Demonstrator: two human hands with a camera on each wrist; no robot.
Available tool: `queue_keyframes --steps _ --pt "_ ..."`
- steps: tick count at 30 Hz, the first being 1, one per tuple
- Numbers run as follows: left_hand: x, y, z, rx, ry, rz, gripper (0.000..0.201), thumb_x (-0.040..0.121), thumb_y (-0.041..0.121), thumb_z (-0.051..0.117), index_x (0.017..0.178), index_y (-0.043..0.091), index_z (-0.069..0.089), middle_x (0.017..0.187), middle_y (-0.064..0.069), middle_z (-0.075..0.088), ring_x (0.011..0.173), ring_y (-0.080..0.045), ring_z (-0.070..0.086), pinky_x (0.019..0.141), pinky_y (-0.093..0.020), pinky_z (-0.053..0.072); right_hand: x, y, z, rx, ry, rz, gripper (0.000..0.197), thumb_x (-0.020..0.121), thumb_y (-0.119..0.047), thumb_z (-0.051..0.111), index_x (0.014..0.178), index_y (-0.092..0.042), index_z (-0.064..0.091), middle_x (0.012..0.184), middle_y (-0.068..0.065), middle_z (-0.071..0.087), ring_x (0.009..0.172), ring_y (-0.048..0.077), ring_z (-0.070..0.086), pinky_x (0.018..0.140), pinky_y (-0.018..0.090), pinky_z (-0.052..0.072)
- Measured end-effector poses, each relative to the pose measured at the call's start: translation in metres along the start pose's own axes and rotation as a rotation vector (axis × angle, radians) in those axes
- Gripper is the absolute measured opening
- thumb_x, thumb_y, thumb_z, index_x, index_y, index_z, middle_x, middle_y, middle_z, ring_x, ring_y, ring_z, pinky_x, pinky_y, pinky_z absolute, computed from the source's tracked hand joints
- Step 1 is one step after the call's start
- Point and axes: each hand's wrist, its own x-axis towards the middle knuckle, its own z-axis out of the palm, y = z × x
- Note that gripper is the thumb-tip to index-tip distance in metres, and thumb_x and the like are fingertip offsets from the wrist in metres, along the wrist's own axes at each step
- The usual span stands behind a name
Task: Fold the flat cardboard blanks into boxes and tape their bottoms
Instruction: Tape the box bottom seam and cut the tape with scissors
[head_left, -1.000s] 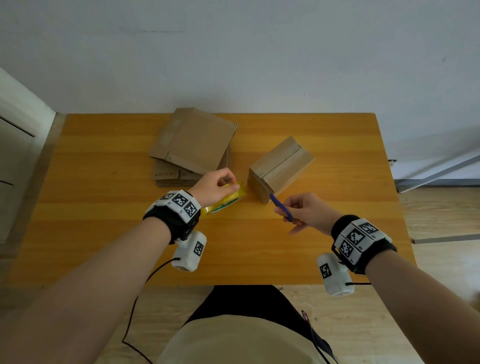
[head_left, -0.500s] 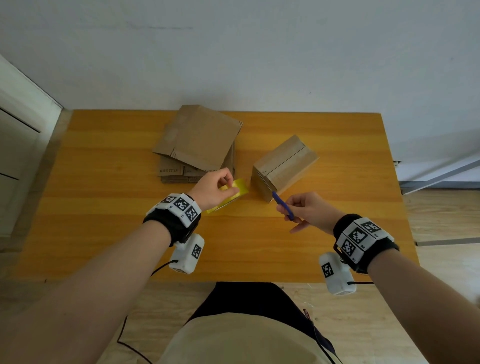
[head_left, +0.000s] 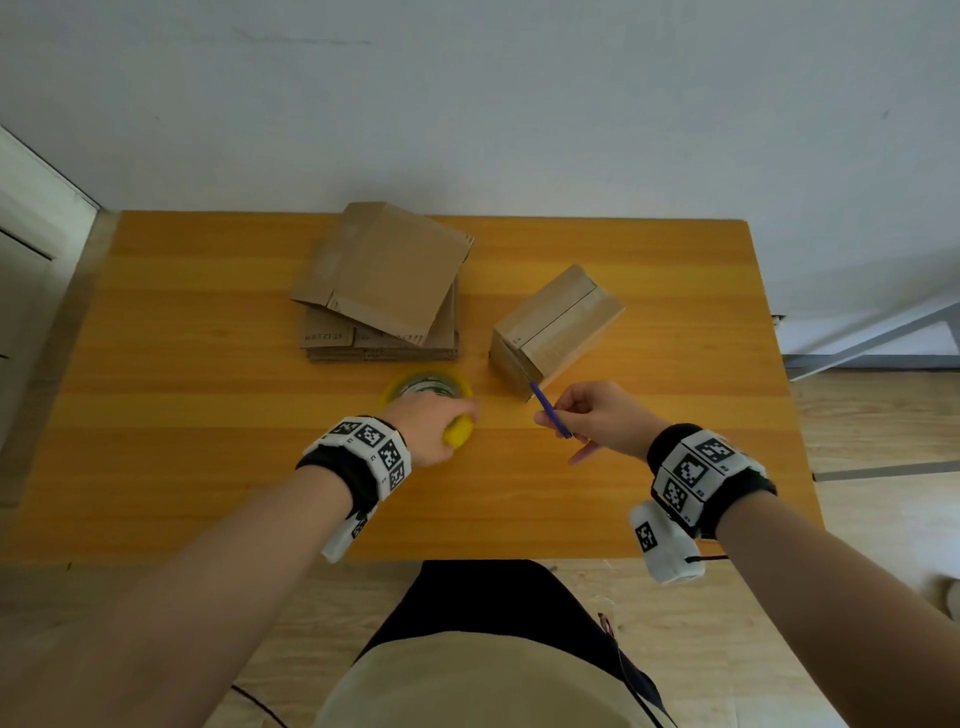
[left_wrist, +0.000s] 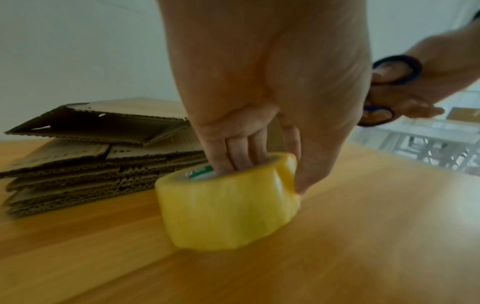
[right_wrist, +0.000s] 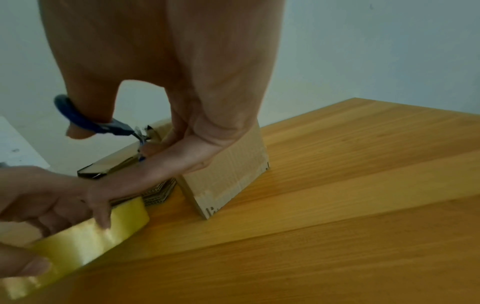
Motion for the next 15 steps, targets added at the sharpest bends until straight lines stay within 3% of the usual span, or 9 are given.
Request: queue_keyframes --steps 5,11,13,15 --pt "0.007 -0.004 0.012 0.111 -0.011 -0.01 0.036 0.089 0.025 0.055 0.121 0.039 0.046 0.105 -0.001 0.063 0.091 -0.021 0.061 0.073 -0.037 0.055 0.002 0.001 0.003 -0.104 0.01 -0.017 0.027 0.084 -0.031 0.071 0.085 -0.007 0.059 0.076 0.004 0.058 0.062 0.013 0.058 0.063 0.04 0.06" --pt "0.015 -0.004 0.019 0.04 -0.067 -0.025 0.042 0.092 0.022 0.051 0.128 0.04 0.042 0.115 -0.001 0.06 0.086 -0.021 0.062 0.067 -0.035 0.056 0.005 0.0 0.004 -0.187 -0.002 -0.005 0.037 0.081 -0.036 0.072 0.093 -0.005 0.057 0.085 0.004 0.061 0.07 0.019 0.063 0.063 0.044 0.06" --pt "0.014 -0.004 0.017 -0.008 -0.022 -0.04 0.039 0.092 0.025 0.051 0.127 0.038 0.043 0.113 0.0 0.061 0.087 -0.02 0.063 0.067 -0.038 0.057 0.006 0.001 0.004 -0.199 0.004 -0.01 0.035 0.082 -0.035 0.072 0.092 -0.005 0.057 0.084 0.004 0.062 0.069 0.019 0.063 0.062 0.045 0.059" --pt "0.014 -0.003 0.011 -0.102 0.121 -0.058 0.035 0.092 0.023 0.052 0.125 0.028 0.043 0.106 0.0 0.063 0.083 -0.018 0.064 0.066 -0.04 0.057 0.007 0.001 0.002 -0.201 0.014 -0.007 0.035 0.082 -0.036 0.072 0.092 -0.005 0.058 0.085 0.005 0.062 0.071 0.021 0.064 0.062 0.045 0.059"
